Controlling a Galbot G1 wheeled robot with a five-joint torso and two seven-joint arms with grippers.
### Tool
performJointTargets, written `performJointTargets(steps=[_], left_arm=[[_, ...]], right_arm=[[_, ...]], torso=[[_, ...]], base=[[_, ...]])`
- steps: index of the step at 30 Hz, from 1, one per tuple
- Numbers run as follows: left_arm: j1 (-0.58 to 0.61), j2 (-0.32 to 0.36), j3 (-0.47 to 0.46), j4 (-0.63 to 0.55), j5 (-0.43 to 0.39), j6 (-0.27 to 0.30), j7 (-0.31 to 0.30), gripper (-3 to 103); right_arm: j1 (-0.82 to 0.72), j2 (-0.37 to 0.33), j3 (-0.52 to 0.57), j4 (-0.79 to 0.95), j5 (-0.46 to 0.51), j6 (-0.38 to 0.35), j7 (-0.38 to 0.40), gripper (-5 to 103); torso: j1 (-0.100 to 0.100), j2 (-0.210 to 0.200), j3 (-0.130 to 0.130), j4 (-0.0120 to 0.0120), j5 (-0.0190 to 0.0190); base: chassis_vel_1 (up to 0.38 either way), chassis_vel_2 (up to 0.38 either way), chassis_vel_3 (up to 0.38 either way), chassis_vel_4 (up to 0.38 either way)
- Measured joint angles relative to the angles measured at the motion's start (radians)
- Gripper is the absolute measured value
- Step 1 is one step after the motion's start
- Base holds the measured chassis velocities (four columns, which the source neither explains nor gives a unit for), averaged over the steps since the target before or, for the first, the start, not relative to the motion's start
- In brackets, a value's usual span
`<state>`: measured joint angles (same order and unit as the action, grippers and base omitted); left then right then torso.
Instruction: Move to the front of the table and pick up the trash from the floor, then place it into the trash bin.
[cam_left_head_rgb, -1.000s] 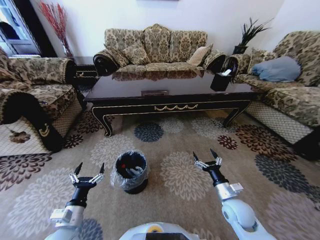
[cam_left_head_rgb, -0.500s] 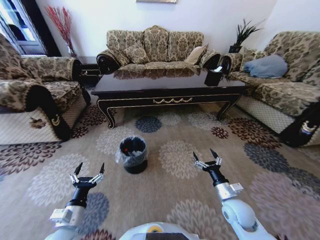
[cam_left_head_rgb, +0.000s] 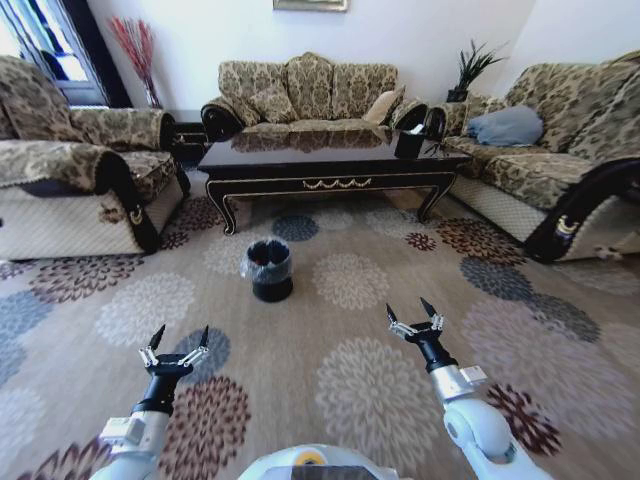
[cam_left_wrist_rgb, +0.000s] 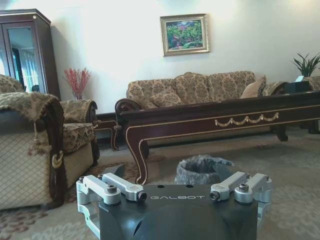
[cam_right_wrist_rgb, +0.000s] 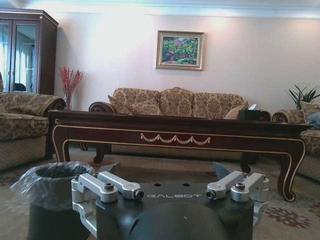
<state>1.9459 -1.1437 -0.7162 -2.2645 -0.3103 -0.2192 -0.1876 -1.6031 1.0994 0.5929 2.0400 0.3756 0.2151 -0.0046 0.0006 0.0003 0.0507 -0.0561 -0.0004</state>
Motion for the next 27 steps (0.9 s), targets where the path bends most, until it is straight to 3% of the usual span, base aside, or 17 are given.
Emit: performJointTargets(steps=[8, 9, 13, 15, 18, 21, 23, 27], left_arm=[[0.000, 0.000, 0.000, 0.000, 0.000, 0.000, 0.000, 100], [0.000, 0.000, 0.000, 0.000, 0.000, 0.000, 0.000, 100], [0.000, 0.000, 0.000, 0.000, 0.000, 0.000, 0.000, 100], [0.000, 0.000, 0.000, 0.000, 0.000, 0.000, 0.000, 100], [0.000, 0.000, 0.000, 0.000, 0.000, 0.000, 0.000, 100], [0.000, 0.000, 0.000, 0.000, 0.000, 0.000, 0.000, 100], [0.000, 0.000, 0.000, 0.000, 0.000, 0.000, 0.000, 100], [0.000, 0.000, 0.000, 0.000, 0.000, 0.000, 0.000, 100]], right_arm=[[0.000, 0.000, 0.000, 0.000, 0.000, 0.000, 0.000, 100], [0.000, 0.000, 0.000, 0.000, 0.000, 0.000, 0.000, 100], [0.000, 0.000, 0.000, 0.000, 0.000, 0.000, 0.000, 100], [0.000, 0.000, 0.000, 0.000, 0.000, 0.000, 0.000, 100], [0.000, 0.000, 0.000, 0.000, 0.000, 0.000, 0.000, 100], [0.000, 0.000, 0.000, 0.000, 0.000, 0.000, 0.000, 100], [0.000, 0.000, 0.000, 0.000, 0.000, 0.000, 0.000, 100], [-0.001, 0.000, 0.000, 0.000, 0.000, 0.000, 0.000, 100]], torso=[[0.000, 0.000, 0.000, 0.0005, -0.0007], [0.000, 0.000, 0.000, 0.0000, 0.0013], [0.000, 0.000, 0.000, 0.0001, -0.0009], [0.000, 0.000, 0.000, 0.0002, 0.0017], [0.000, 0.000, 0.000, 0.0003, -0.0009], [0.000, 0.000, 0.000, 0.0002, 0.0014], [0.000, 0.000, 0.000, -0.0001, -0.0003], [0.000, 0.000, -0.001, 0.0003, 0.0007]], base=[[0.366, -0.352, -0.350, 0.367], [0.342, -0.329, -0.358, 0.310], [0.337, -0.339, -0.357, 0.333], [0.364, -0.359, -0.350, 0.353], [0.357, -0.343, -0.341, 0.366], [0.386, -0.366, -0.373, 0.364], [0.339, -0.368, -0.362, 0.354], [0.288, -0.316, -0.286, 0.324]])
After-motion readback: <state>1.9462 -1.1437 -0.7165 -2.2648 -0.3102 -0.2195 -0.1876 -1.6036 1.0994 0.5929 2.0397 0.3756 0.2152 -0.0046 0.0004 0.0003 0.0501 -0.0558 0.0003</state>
